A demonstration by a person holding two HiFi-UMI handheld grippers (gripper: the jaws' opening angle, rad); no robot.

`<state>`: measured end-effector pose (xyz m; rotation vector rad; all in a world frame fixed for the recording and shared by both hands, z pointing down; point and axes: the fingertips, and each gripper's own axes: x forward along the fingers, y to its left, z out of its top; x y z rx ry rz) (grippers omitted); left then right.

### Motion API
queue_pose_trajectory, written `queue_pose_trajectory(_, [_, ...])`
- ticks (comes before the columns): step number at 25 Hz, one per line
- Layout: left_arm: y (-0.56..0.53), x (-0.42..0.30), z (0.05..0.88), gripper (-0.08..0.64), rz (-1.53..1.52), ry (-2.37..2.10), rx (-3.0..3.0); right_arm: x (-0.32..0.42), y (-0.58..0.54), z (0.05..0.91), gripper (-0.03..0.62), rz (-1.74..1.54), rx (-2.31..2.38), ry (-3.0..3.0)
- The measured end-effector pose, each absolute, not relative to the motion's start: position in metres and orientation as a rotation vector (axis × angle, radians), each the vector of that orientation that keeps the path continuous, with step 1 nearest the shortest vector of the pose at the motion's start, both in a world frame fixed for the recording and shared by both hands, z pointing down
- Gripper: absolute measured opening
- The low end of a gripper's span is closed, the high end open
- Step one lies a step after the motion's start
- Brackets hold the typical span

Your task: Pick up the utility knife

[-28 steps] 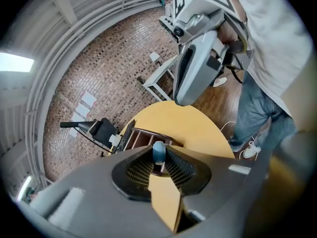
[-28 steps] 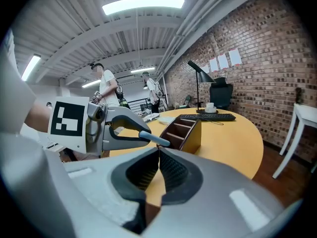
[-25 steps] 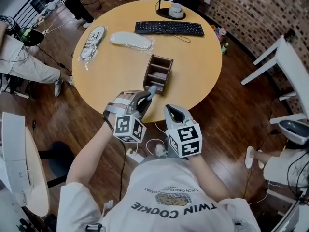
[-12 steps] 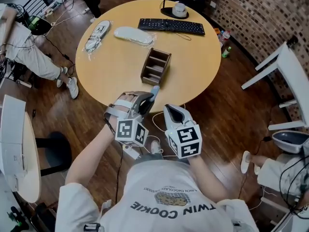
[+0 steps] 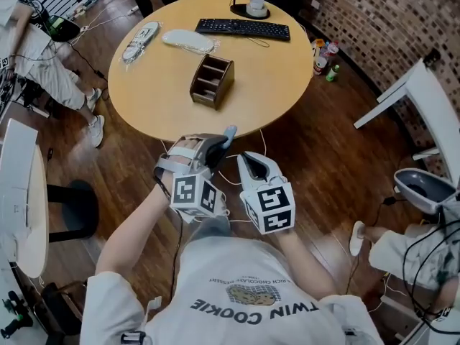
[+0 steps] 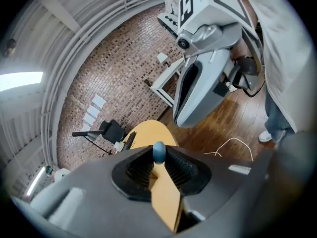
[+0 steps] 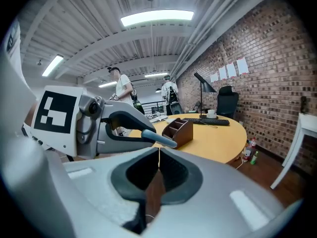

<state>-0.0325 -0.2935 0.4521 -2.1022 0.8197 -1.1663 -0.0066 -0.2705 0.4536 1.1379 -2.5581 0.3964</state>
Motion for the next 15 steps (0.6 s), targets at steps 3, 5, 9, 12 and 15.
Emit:
queue_pose_trajectory(3, [-0.274,-0.012,0.453,0.072,-1.175,0.83,-2.109,0.015,-0.25,0.455,0.002,0.399,1.131,-2.563])
queue_pose_trajectory(5, [-0.262,0.001,0.452,0.072,-1.178,0.837,-2.101,0.028,-0.239,0.454,0.002,0.392,1.128,-2.571])
queue_pose_trajectory(9, [-0.235,0.022,0.452,0.072,-1.186,0.871,-2.11,0.05,-0.213,0.454,0.002,0.382,1.108,-2.585])
queue_pose_trajectory(12, [-0.211,0.037,0.45,0.072,-1.185,0.909,-2.123,0.064,-0.192,0.452,0.002,0.368,1.083,-2.598])
queue_pose_trajectory(15, [-0.186,0.05,0.447,0.072,-1.187,0.951,-2.126,0.076,-0.169,0.449,0.002,0.349,1.047,-2.62])
